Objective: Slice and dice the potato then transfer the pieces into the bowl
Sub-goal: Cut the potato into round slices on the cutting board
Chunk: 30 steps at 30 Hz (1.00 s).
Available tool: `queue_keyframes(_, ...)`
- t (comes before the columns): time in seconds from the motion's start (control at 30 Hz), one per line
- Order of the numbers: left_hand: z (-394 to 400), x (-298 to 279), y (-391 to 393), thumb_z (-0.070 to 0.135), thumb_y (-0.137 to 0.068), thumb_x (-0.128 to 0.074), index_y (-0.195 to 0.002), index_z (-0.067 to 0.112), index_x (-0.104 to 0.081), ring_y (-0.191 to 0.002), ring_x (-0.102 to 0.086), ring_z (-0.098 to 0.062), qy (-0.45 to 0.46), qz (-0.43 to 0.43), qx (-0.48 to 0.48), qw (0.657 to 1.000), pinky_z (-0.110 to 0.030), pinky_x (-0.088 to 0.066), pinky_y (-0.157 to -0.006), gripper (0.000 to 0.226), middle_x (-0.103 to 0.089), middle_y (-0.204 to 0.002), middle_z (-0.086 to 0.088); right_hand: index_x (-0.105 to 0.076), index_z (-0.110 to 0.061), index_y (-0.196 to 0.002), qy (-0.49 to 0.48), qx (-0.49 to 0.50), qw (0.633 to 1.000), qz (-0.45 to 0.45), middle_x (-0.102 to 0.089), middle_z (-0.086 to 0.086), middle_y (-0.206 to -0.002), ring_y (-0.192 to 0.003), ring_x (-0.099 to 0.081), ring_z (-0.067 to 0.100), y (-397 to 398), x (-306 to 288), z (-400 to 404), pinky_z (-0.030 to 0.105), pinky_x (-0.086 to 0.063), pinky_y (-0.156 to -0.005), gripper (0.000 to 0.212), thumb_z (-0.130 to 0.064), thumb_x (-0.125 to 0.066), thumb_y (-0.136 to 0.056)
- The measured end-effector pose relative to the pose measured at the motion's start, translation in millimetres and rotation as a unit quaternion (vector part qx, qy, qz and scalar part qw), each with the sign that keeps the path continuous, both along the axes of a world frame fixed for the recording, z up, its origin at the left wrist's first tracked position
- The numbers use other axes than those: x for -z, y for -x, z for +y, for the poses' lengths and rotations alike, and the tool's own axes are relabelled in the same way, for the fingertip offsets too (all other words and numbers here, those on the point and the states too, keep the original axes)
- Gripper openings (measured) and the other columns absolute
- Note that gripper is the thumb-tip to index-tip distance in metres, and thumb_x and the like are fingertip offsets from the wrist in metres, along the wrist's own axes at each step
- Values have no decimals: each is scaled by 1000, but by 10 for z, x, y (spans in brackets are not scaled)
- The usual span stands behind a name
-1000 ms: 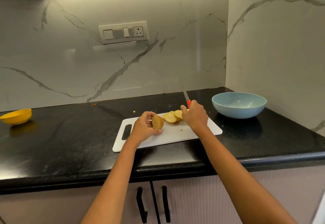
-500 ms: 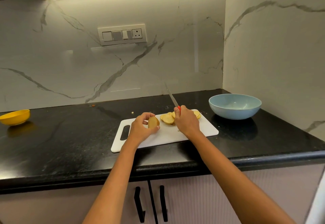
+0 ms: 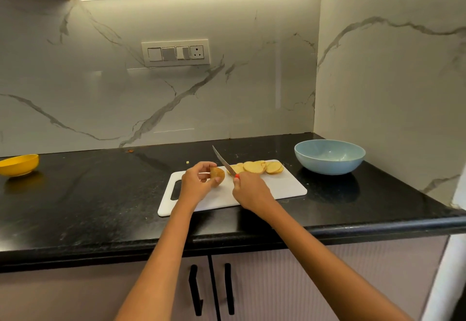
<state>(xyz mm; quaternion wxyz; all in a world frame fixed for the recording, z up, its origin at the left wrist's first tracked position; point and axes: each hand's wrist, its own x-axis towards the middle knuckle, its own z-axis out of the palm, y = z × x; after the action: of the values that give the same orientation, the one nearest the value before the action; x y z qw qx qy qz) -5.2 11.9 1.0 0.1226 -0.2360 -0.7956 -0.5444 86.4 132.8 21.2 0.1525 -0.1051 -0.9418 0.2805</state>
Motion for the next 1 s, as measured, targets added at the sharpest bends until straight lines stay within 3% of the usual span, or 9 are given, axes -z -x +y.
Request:
queue_keyframes(0.07,6,1,2,3,-77,-72,-108,13,-63,-100,-62,-25,-7,-7,-14,1000,-35,-52,-89,33,-66,-109,-11,-58,-5,-101,0,4,1000,-29,-56,8,-86,-85,-55,22,-46,-4,-27,29,-42,-71,23,-18,-40,-98)
queue_keyframes(0.17,18,-5,-7,3,-80,-70,-116,6,-61,-101,-61,-23,-5,-9,-20,1000,-29,-50,-86,37,-64,-114,-14,-58,-3,-109,-1,8,998,-66,-62,11,-105,-97,-58,23,-69,-18,-66,29,-45,-77,24,-15,-43,-96)
queue_keyframes(0.3,26,-15,-25,13,-78,-74,-112,8,-64,-95,-62,-20,-7,11,-24,1000,-27,-49,-80,36,-67,-108,-11,-57,-6,-114,-16,18,996,-83,-61,10,-111,-102,-58,23,-86,-75,-100,29,-46,-80,25,-15,-44,-95)
queue_keyframes(0.47,44,-25,-36,9,-73,-77,-108,6,-66,-86,-61,-16,0,18,-34,999,-25,-50,-77,36,-68,-102,-12,-55,-8,-118,-41,18,995,-87,-60,9,-113,-97,-56,20,-111,-116,-132,27,-46,-83,26,-17,-45,-96)
queue_keyframes(0.7,69,-42,-88,2,-68,-79,-96,8,-70,-74,-61,-12,8,37,-42,998,-5,-47,-60,30,-70,-90,-9,-55,-5,-107,-18,4,993,-120,-43,3,-70,-66,-45,14,71,-271,-181,26,-41,-72,24,-21,-39,-98)
queue_keyframes(0.8,65,-39,-65,1,-69,-78,-97,7,-69,-76,-62,-13,-5,21,-44,999,-7,-48,-62,30,-70,-91,-9,-54,-6,-109,-40,-4,988,-146,-41,4,-69,-66,-45,15,37,-305,-182,26,-41,-72,23,-19,-38,-98)
queue_keyframes(0.93,47,-35,-40,1,-73,-76,-101,7,-68,-87,-65,-18,-28,-5,-39,999,-29,-54,-81,30,-70,-98,-13,-51,-3,-122,-53,-12,984,-172,-47,8,-80,-85,-49,21,-78,-330,-197,28,-45,-77,31,-19,-39,-98)
queue_keyframes(1.0,45,-35,-42,2,-72,-76,-102,8,-68,-86,-64,-16,-21,-6,-33,999,-30,-54,-82,31,-70,-98,-12,-51,0,-122,-66,-12,980,-187,-45,8,-75,-83,-53,22,-63,-378,-231,28,-47,-79,33,-19,-37,-99)
